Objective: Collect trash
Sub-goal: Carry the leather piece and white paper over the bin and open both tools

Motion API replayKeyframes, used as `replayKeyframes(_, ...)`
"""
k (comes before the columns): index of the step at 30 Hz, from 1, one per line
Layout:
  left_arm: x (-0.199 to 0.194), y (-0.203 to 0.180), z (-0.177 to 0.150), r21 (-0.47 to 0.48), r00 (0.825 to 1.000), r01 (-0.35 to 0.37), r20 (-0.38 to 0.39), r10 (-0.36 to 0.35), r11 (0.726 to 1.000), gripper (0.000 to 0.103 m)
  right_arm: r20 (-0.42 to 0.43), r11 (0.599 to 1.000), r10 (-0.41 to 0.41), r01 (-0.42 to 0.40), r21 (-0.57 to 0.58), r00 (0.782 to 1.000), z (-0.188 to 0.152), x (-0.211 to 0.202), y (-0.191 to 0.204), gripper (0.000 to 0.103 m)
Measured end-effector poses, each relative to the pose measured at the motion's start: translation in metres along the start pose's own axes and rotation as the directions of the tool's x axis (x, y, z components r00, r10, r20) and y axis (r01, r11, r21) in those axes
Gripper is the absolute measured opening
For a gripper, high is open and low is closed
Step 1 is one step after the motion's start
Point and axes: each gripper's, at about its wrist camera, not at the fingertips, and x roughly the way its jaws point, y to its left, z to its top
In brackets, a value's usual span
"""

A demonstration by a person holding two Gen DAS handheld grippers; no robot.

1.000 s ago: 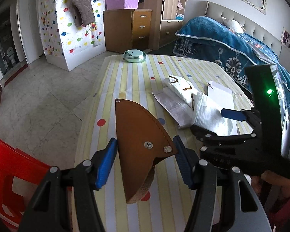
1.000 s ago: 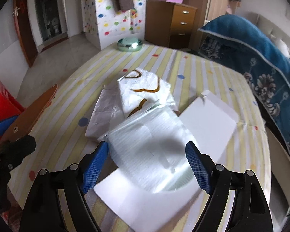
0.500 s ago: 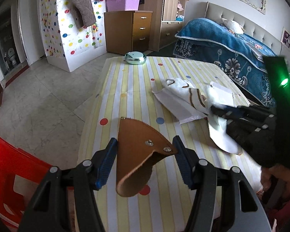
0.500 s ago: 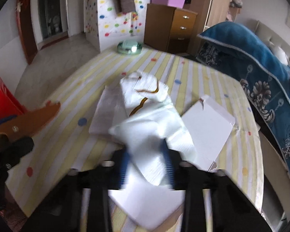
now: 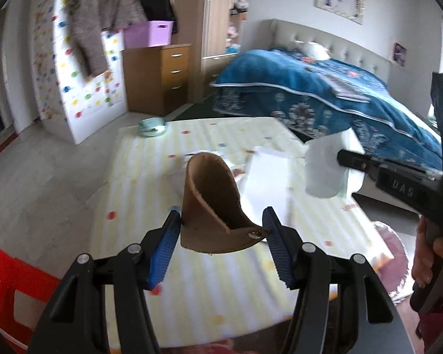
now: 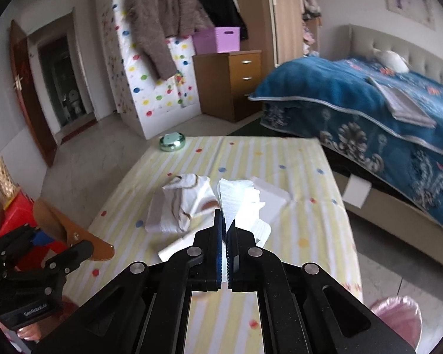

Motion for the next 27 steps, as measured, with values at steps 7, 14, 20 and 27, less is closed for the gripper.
replayKeyframes(7, 0.003, -0.054, -0.007, 0.099, 0.993, 0.114, -0.015, -0.113, 0.989, 0.056, -0.01, 0.996, -0.036, 0.037, 0.086, 0.999, -0.038, -0.043, -0.034, 0.002)
replayKeyframes(14, 0.009, -0.116, -0.011, 0.206, 0.976, 0.216, -0.045, -0.211, 0.954, 0.056, 0.016, 0.978, -0.111, 0.107, 0.179, 0.994, -0.079, -0.08, -0.073, 0.002)
replayKeyframes(20, 0.017, -0.185, -0.009, 0.29, 0.945, 0.326, -0.076, -0.318, 0.9, 0.056, 0.029, 0.948, -0.213, 0.199, 0.25, 0.977, -0.108, -0.117, -0.113, 0.002)
replayKeyframes(27, 0.027, -0.266, -0.011, 0.379, 0.895, 0.442, -0.13, -0.426, 0.813, 0.055, -0.019, 0.874, -0.34, 0.324, 0.362, 0.94, -0.146, -0.162, -0.167, 0.002)
